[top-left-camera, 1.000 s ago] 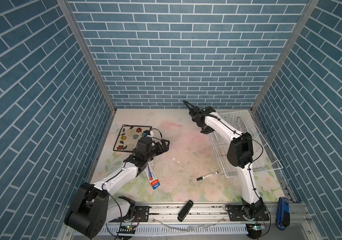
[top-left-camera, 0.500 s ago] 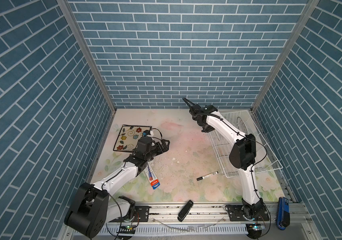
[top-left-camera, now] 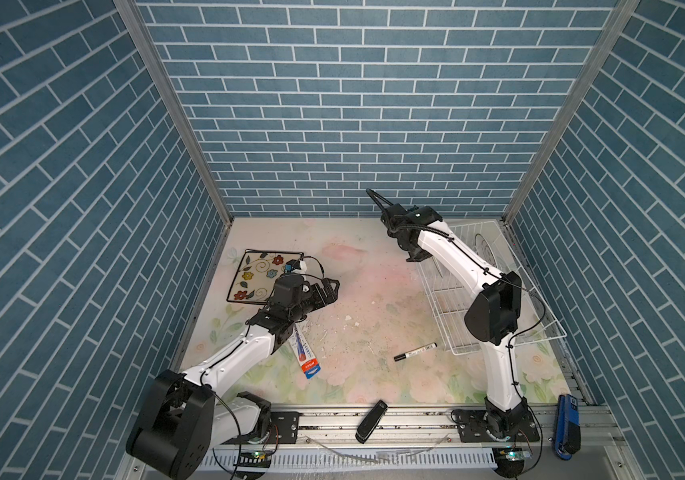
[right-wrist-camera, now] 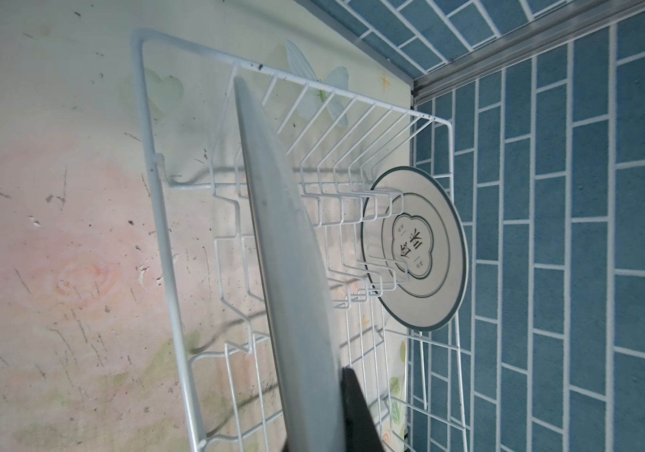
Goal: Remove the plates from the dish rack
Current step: 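Lift the white plate up out of the rack with the right gripper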
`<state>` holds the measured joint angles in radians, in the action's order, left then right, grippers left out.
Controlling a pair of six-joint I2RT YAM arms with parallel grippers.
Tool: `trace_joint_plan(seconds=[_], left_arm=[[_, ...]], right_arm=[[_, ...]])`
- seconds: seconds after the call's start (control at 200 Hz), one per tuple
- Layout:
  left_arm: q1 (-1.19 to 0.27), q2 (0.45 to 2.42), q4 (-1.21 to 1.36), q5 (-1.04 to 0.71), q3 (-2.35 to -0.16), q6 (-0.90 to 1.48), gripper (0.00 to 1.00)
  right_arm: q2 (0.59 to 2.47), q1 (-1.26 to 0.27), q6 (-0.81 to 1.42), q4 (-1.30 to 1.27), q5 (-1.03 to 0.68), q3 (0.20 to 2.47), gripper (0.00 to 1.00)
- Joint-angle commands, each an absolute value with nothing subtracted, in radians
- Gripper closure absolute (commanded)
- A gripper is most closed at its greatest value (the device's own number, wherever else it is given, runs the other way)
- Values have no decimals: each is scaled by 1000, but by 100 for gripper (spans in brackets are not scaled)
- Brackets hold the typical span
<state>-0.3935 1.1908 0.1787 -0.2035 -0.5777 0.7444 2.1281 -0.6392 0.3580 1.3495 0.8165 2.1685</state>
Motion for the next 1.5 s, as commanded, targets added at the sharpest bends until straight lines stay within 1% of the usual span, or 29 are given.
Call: trace_joint_plan(seconds=[0.0,0.27,0.425,0.535,0.69,0.795,1.01,1.095,1.2,1.496], left_arm=[[-400,1165,160,-195,-598,739,0],[-399,1138,151,-195,-597,737,0],[-400,1117,149,-187,-586,730,0],[-400,1105,144,-179,-579,722,0],[-400,1099,142,-178,-576,716,0],[-399,1090,131,-178,-581,711,0],[-400,1072,117,-177,-584,707,0],[-400,1073,120,-184,-588,697,0],[-399,1067,108,-177,-595,681,0],[-399,1053,88,-153,-601,649,0]], right_arm=[[2042,-650,348,1366,888,2206,100],[1970,-676,347,1360,913,2206,100],[1890,-686,352,1336,869,2175,100],[1795,-687,338,1267,816,2097,100],[1613,-683,342,1088,657,1912,100],[1499,-666,374,970,511,1793,100],[1359,-601,464,764,253,1580,100],[1336,-572,508,679,135,1507,100],[1337,-557,566,588,28,1441,100],[1440,-559,693,384,-153,1329,100]])
